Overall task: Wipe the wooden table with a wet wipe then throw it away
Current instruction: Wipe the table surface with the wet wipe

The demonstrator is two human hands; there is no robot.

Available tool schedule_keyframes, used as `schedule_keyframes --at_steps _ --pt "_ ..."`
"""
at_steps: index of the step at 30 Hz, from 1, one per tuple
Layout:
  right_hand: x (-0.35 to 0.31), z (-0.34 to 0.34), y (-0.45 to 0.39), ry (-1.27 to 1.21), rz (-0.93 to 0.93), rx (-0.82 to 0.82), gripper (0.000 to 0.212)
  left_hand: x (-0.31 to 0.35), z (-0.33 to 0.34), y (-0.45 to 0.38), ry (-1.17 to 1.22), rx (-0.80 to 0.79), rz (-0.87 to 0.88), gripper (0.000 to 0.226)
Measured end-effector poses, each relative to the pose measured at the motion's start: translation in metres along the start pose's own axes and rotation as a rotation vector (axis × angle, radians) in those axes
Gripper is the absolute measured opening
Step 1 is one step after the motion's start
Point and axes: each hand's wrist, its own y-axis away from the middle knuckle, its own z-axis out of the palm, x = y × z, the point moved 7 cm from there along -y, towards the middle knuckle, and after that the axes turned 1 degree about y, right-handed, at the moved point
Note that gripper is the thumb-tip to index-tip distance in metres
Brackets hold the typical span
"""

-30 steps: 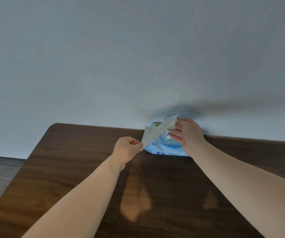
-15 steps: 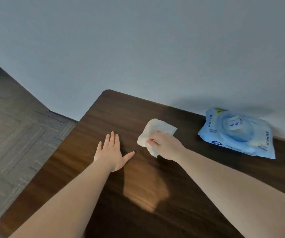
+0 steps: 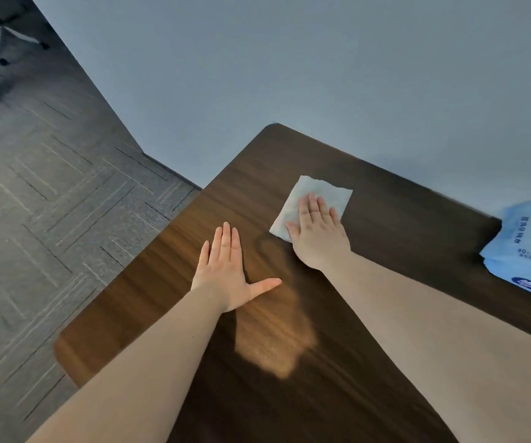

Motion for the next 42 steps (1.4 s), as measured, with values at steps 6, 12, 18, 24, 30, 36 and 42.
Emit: schedule_keyframes --at_steps 6,12,18,24,30,36,42 --pt "-0.066 -0.031 -0.037 0.001 -0.058 0.270 0.054 -0.002 0.000 -0.004 0.026 -0.013 0.020 0.127" --pt "-0.068 -0.010 -0.057 -0.063 0.006 0.193 0.063 -0.004 -0.001 -0.003 0.042 -0.001 0.027 0.124" --pt "-0.066 -0.006 -0.059 0.017 -0.020 0.091 0.069 -0.003 0.001 -0.003 0.015 0.023 0.020 0.124" --pt "-0.019 -0.002 -0.013 -0.002 0.035 0.052 0.069 0.002 -0.003 0.006 -0.037 0.112 0.061 0.123" --pt "0.081 0.002 0.069 -0.012 0.245 0.033 0.071 0.074 -0.003 0.019 -0.084 0.132 0.254 0.109" --pt "0.192 0.007 0.178 -0.008 0.468 0.046 0.070 0.174 0.008 0.034 -0.131 0.130 0.460 0.105" --pt "0.289 0.016 0.264 -0.003 0.671 0.019 0.070 0.294 0.028 0.066 -0.149 0.115 0.732 0.100"
